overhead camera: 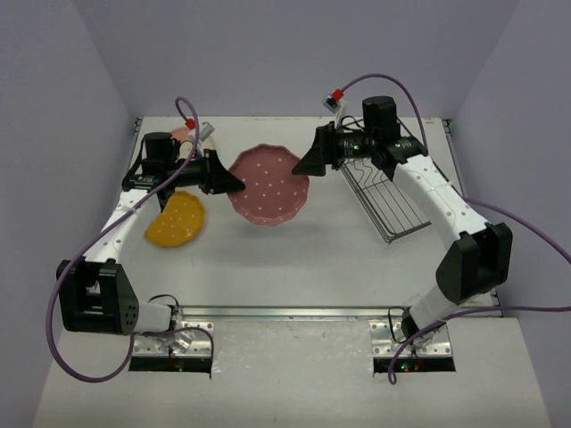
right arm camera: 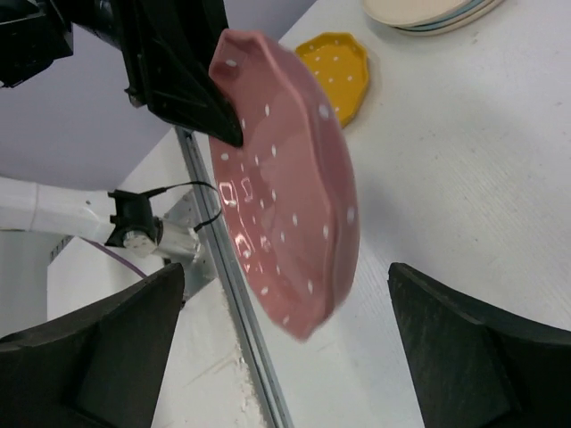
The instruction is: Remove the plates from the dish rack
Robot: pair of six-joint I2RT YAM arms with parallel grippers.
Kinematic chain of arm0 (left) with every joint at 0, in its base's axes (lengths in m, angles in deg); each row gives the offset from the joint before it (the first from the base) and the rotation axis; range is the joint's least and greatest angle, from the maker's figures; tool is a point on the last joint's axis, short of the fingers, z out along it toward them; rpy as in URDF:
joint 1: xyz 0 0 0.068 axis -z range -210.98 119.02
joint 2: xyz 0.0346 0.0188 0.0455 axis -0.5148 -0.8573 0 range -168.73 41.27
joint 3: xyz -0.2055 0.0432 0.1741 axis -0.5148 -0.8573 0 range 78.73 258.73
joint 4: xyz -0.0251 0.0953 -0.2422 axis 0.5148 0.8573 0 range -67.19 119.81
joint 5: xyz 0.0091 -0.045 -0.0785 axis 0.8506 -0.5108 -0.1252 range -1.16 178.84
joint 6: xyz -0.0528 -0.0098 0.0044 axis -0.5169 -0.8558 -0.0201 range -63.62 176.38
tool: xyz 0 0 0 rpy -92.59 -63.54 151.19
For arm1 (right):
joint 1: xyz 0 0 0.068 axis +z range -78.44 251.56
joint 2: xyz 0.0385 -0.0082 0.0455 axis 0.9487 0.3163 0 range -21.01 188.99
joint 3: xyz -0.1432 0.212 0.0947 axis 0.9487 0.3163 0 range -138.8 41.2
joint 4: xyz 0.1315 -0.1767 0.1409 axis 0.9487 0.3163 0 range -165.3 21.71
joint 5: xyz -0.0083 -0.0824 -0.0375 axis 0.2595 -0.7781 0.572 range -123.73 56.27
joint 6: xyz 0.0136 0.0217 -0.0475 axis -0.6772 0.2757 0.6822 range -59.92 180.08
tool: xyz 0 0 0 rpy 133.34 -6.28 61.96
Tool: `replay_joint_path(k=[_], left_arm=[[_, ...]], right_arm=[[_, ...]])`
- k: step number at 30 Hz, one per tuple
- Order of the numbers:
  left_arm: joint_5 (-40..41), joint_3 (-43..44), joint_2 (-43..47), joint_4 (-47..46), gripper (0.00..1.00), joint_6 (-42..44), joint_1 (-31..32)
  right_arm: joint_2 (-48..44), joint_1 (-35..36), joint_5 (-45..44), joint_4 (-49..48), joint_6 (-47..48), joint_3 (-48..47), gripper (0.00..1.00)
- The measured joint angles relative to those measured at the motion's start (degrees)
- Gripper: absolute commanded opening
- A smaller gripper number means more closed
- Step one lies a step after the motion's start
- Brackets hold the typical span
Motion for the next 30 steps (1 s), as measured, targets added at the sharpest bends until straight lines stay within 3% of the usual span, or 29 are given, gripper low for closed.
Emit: replay_joint_path(k=[8,16,21,30], left_arm=[[-0.4,0.8,-6.6,12.8,0.00,10.4,-22.2],[2.4,9.1,-23.7,35.0,0.00,36.1,-41.8],[5.9,9.7,-29.5,39.2,0.00,43.3,-47.0],[6.2,9.8,-29.9,38.7,0.02,43.2,-47.0]], right_arm=[[-1.0,0.0,-6.1,1.0,0.1,0.0,0.99],[-1.9,0.0,-7.6,1.6,0.8,0.6,0.99],[-1.9,0.0,-7.7,2.2,0.8,0.8,0.99],[-1.8,0.0,-7.7,2.4,0.8,0.8,0.99]])
